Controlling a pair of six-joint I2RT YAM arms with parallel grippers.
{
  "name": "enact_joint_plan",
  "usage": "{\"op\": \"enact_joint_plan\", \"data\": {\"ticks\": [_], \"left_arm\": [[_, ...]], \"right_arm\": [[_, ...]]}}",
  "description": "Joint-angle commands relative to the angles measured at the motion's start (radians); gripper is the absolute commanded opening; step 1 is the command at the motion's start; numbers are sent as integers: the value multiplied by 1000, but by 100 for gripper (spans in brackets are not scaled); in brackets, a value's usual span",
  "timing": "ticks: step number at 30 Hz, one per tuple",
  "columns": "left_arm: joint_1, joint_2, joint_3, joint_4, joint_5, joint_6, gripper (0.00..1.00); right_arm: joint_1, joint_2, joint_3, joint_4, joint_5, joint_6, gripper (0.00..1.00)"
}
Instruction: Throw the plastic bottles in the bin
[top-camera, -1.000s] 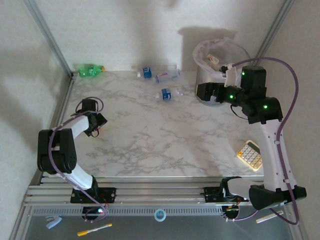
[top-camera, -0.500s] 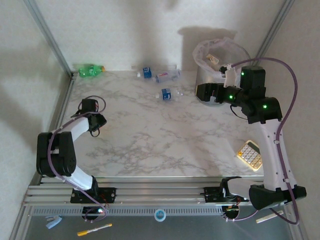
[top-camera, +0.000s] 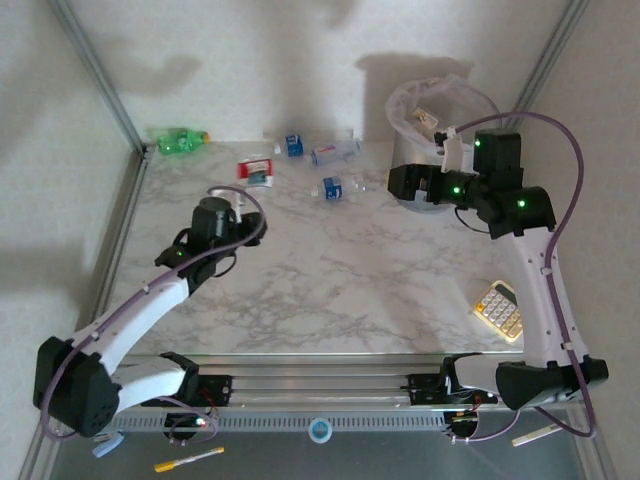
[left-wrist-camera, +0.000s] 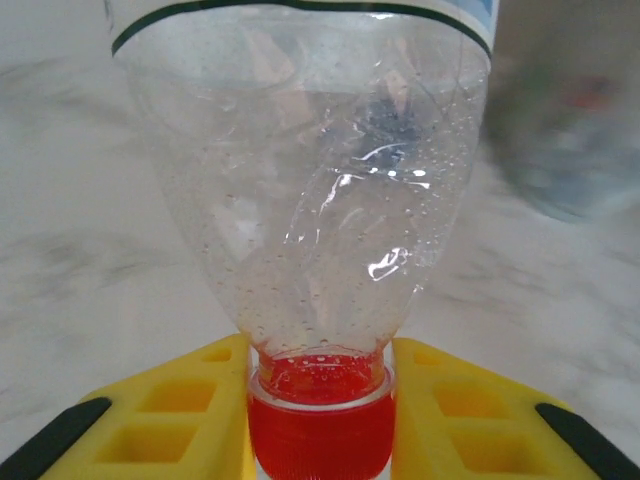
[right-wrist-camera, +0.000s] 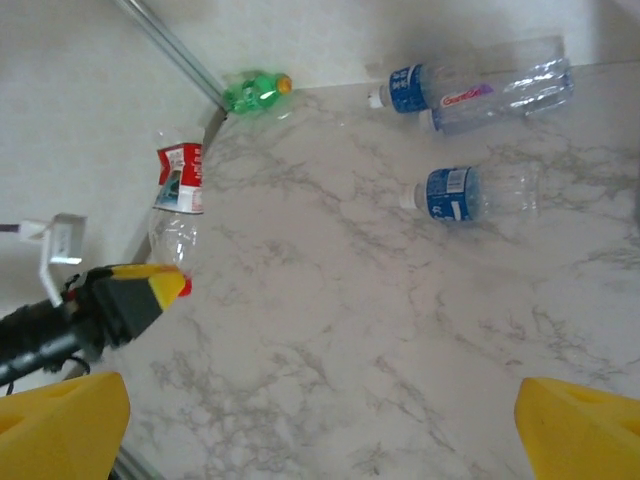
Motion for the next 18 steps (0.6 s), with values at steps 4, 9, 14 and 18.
{"op": "enact_joint_plan", "data": {"ticks": [4, 9, 14, 18], "left_arm": [[-229, -10, 83, 117, 5, 127, 28], [-377, 94, 197, 109, -11, 176, 27], [-452, 171, 268, 117, -13, 200, 26], [-479, 201, 289, 126, -14, 209, 26]], "right_arm": [[23, 35, -23, 4, -86, 39, 99], [41, 53, -42, 21, -122, 55, 99], [46, 58, -55, 33, -131, 62, 99], [47, 60, -54, 36, -140, 61, 98]]}}
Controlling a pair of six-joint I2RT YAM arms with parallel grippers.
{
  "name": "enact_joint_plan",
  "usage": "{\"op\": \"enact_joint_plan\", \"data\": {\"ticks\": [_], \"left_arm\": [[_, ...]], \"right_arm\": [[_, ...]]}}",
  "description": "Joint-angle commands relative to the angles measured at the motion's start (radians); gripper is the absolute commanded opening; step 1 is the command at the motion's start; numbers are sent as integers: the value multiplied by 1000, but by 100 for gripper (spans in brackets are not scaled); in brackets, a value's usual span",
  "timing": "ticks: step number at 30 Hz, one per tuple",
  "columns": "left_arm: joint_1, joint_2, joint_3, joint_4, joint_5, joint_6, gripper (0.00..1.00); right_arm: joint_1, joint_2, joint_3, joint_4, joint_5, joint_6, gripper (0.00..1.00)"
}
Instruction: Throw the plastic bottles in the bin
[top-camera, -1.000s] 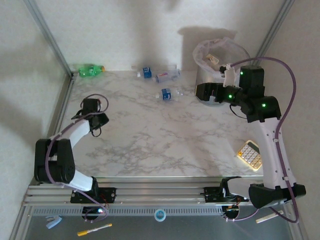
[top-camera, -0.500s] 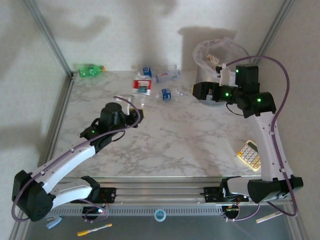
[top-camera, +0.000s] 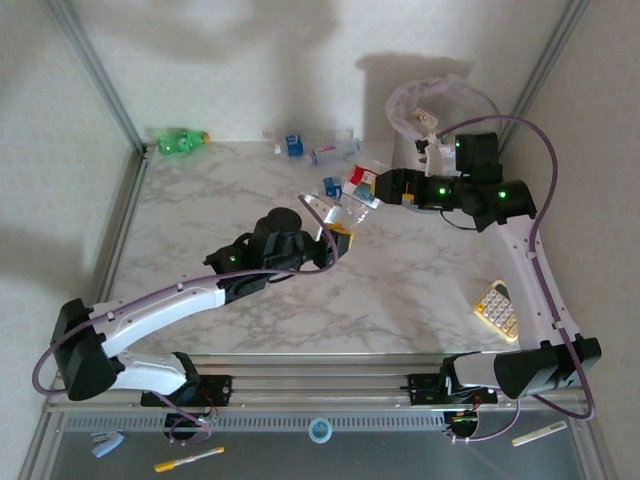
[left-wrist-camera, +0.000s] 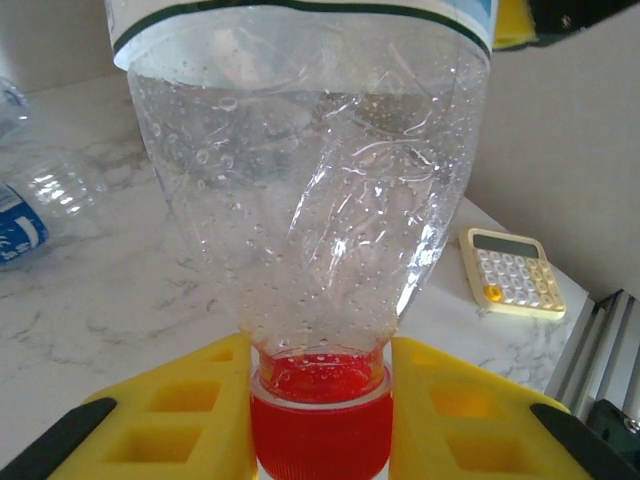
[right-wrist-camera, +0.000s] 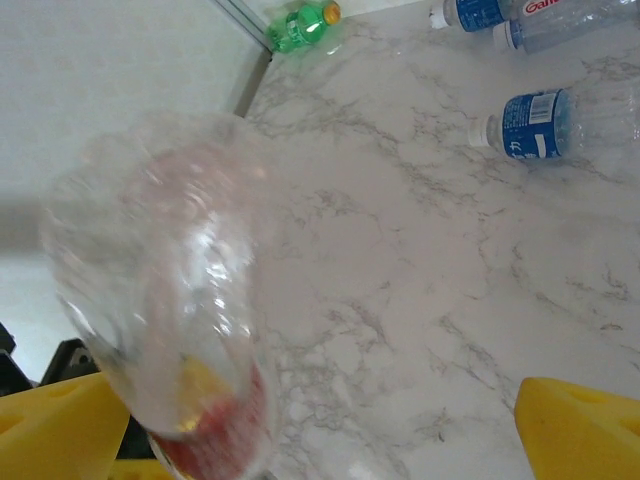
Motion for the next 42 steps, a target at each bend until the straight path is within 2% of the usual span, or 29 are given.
{"op": "enact_joint_plan", "data": {"ticks": [1, 10, 16, 19, 21, 22, 23, 24, 26, 29, 31, 34, 38, 42], "left_arm": [[-21, 11, 42, 44, -5, 38, 26], [-38, 4, 24, 76, 0, 54, 27], [-53, -3, 2, 96, 27, 80, 30], [-55, 1, -2, 93, 23, 83, 33], [-55, -3, -9, 100, 6, 77, 46], [-55, -5, -12, 102, -7, 72, 60], [-55, -7, -12, 101, -25, 64, 77], [-55, -8, -12, 96, -51, 55, 89], [-50, -15, -9, 76, -94, 39, 99], [-30, -58, -45, 88, -137, 5, 100], [-11, -105, -100, 132, -140, -22, 100], [22, -169, -169, 169, -150, -62, 100], [50, -222, -231, 194, -148, -96, 100], [59, -248, -259, 204, -155, -110, 100]], "right_arm": [[7, 7, -7, 27, -32, 12, 98], [8, 19, -11, 43, -68, 20, 87], [8, 30, -2, 53, -104, 33, 63], [7, 36, 16, 38, -108, 30, 46], [8, 32, 30, 33, -100, 26, 37], [7, 28, 37, 33, -95, 24, 32], [8, 20, 46, 36, -82, 22, 27], [6, 10, 57, 44, -63, 22, 25], [6, -19, 77, 64, -6, 11, 18], [7, -93, 86, 126, 170, -17, 9], [7, -165, 41, 230, 294, -43, 2], [6, -314, -133, 533, 447, -98, 2], [7, -460, -371, 988, 577, -203, 0], [6, -505, -503, 1370, 689, -298, 0]]}}
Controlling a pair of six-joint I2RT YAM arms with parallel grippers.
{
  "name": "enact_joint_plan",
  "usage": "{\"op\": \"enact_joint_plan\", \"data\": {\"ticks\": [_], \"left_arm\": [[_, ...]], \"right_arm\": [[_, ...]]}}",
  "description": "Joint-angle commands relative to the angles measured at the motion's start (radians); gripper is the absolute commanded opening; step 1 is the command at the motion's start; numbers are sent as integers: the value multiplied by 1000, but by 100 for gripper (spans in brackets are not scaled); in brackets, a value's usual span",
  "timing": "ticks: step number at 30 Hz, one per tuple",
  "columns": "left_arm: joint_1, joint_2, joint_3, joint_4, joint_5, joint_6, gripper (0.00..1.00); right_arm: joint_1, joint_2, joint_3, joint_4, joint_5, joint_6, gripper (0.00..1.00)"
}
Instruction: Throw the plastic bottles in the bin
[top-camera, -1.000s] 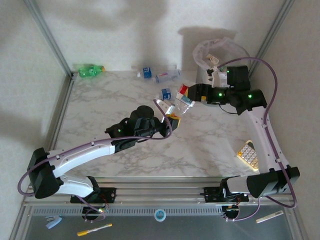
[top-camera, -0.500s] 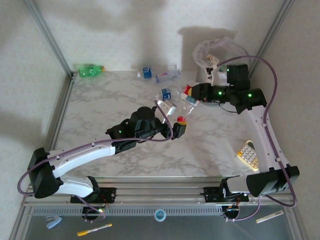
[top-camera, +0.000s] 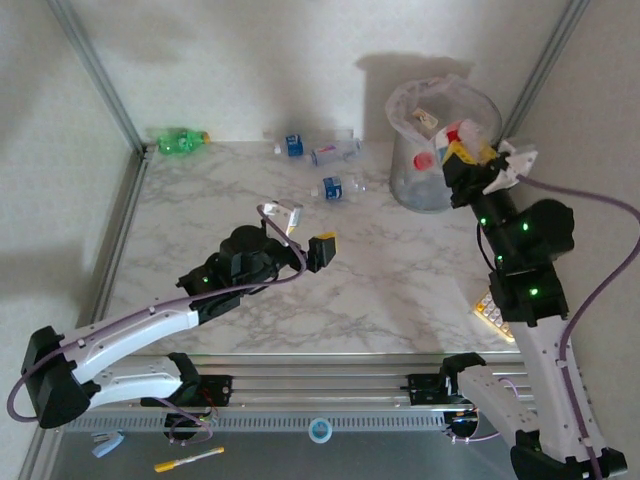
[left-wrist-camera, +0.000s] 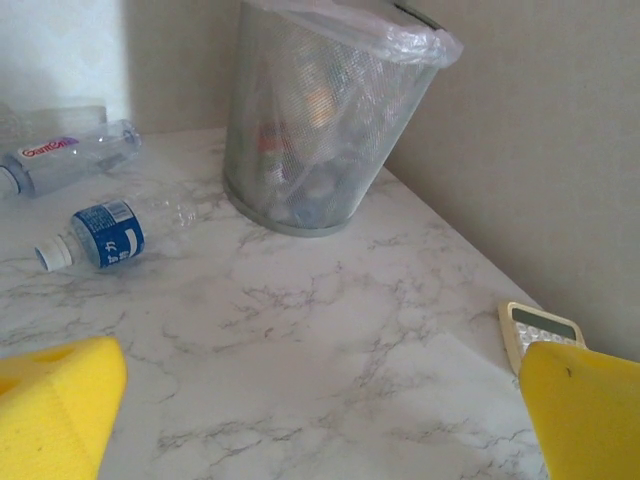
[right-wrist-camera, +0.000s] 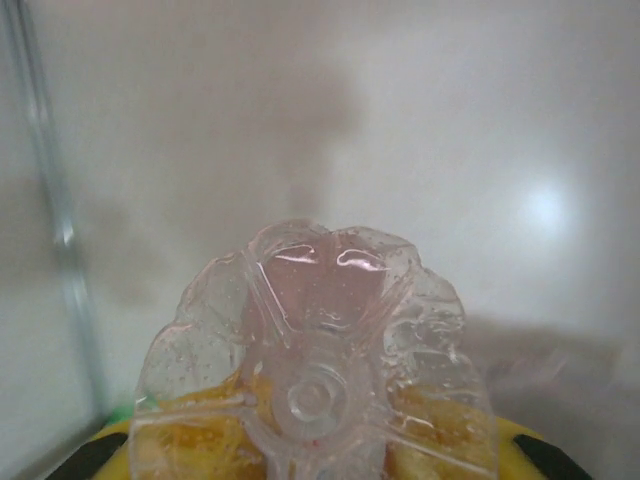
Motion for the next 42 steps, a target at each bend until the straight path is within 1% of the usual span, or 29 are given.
{"op": "enact_joint_plan", "data": {"ticks": [1, 3, 8, 12, 16, 19, 22, 23, 24, 25, 26, 27, 28, 29, 31, 33, 37, 39, 42], "left_arm": [[12, -29, -25, 49, -20, -36, 100], [13, -32, -30, 49, -30, -37, 100], [19, -32, -37, 59, -44, -35, 100], [22, -35, -44, 68, -48, -34, 100], [27, -40, -45, 63, -52, -32, 100], [28, -52, -48, 53, -46, -33, 100], [29, -70, -45, 36, -42, -32, 100], [29, -77, -44, 27, -43, -33, 100], [30, -82, -44, 21, -48, -35, 100], [31, -88, -45, 16, -53, -38, 100], [33, -93, -48, 12, -53, -40, 100], [34, -96, -50, 8, -51, -41, 100], [36, -101, -48, -5, -56, -46, 100], [37, -105, -43, -25, -65, -56, 100], [40, -121, -46, -40, -67, -71, 100], [39, -138, -55, -52, -73, -84, 100], [49, -173, -78, -72, -102, -110, 100], [53, -178, -85, -77, -103, -119, 100], [57, -171, -86, -84, -111, -135, 100]], "right_arm": [[1, 6, -82, 480, 156, -138, 0], [2, 16, -77, 589, 158, -191, 0], [2, 35, -36, 678, 184, -230, 0], [2, 37, -27, 700, 182, -236, 0], [1, 40, -24, 672, 186, -228, 0], [1, 60, -3, 596, 207, -206, 0], [-21, 149, 98, 399, 195, -182, 0], [-33, 215, 179, 253, 196, -166, 1], [-61, 286, 270, 119, 191, -134, 8], [-99, 374, 382, -32, 167, -76, 17], [-133, 462, 491, -159, 119, -10, 32], [-153, 523, 583, -265, 72, 25, 53], [-154, 576, 674, -363, 69, 33, 77], [-153, 609, 722, -412, 82, 31, 91], [-154, 625, 746, -447, 94, 18, 93], [-153, 597, 726, -436, 85, 4, 96], [-154, 508, 674, -423, 69, -18, 94], [-153, 479, 672, -443, 76, -19, 94], [-153, 453, 672, -481, 55, -22, 95]]}}
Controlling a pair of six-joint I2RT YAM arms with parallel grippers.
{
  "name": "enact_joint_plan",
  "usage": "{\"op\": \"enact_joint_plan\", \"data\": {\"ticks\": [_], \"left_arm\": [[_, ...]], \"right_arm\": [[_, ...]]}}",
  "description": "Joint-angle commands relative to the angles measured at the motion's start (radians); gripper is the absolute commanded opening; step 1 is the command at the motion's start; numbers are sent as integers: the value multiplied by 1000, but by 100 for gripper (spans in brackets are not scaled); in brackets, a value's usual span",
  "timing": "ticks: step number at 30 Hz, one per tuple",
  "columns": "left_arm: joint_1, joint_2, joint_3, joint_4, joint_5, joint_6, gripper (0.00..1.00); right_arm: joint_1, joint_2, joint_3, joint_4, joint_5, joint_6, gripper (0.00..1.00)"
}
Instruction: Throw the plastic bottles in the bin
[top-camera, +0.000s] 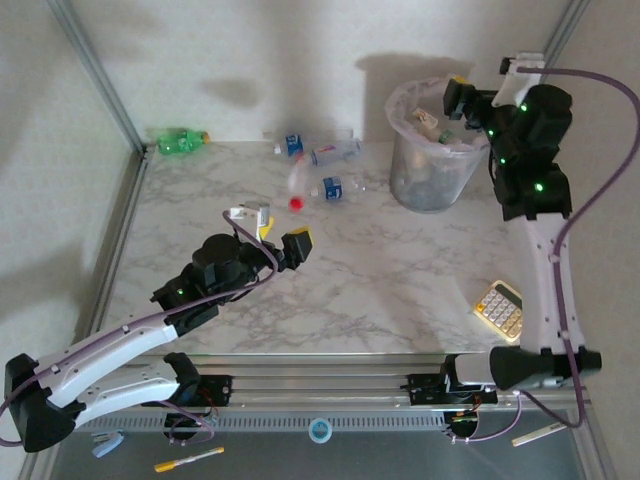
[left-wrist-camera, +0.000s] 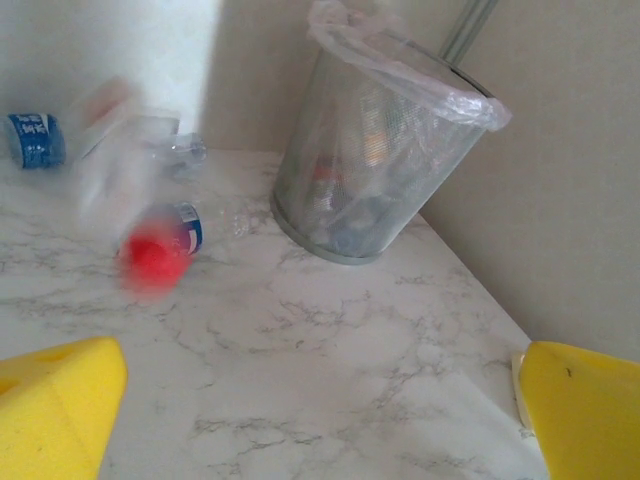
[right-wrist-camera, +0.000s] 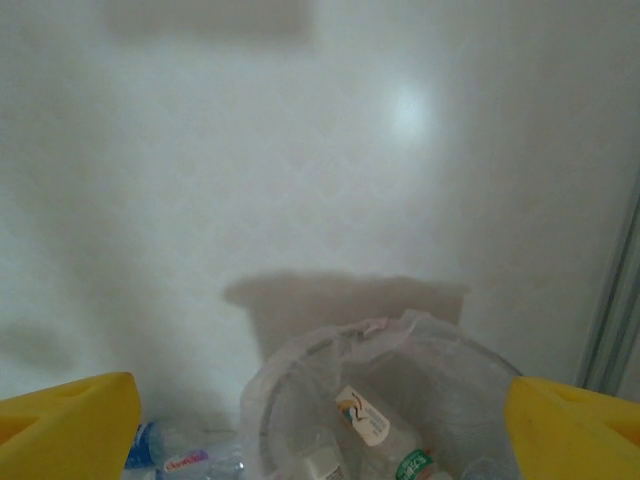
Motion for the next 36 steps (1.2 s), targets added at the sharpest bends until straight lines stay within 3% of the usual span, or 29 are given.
{"op": "enact_joint_plan", "data": {"ticks": [1, 2, 6, 13, 22, 26, 29, 36], "left_arm": [[11, 1, -21, -23, -36, -39, 100], [13, 14, -18, -38, -53, -40, 100], [63, 52, 22, -203, -287, -138, 100], [349, 149, 103, -449, -214, -289, 100], [543, 402, 211, -746, -271, -408, 100], [571, 374, 200, -741, -297, -441, 100], [630, 317, 153, -699, -221, -463, 99], [703, 167, 115, -864, -200, -754, 100]], "right_arm": [[0, -57, 23, -45, -24, 4, 95], [0, -60, 32, -69, -19, 11, 95], [0, -88, 32, -133, -90, 41, 96], [2, -167, -71, -150, -158, 86, 99], [2, -194, -141, -208, -224, 82, 99], [2, -196, -150, -234, -235, 71, 99], [3, -200, -162, -239, -262, 73, 99], [4, -216, -189, -244, -281, 75, 99]]}}
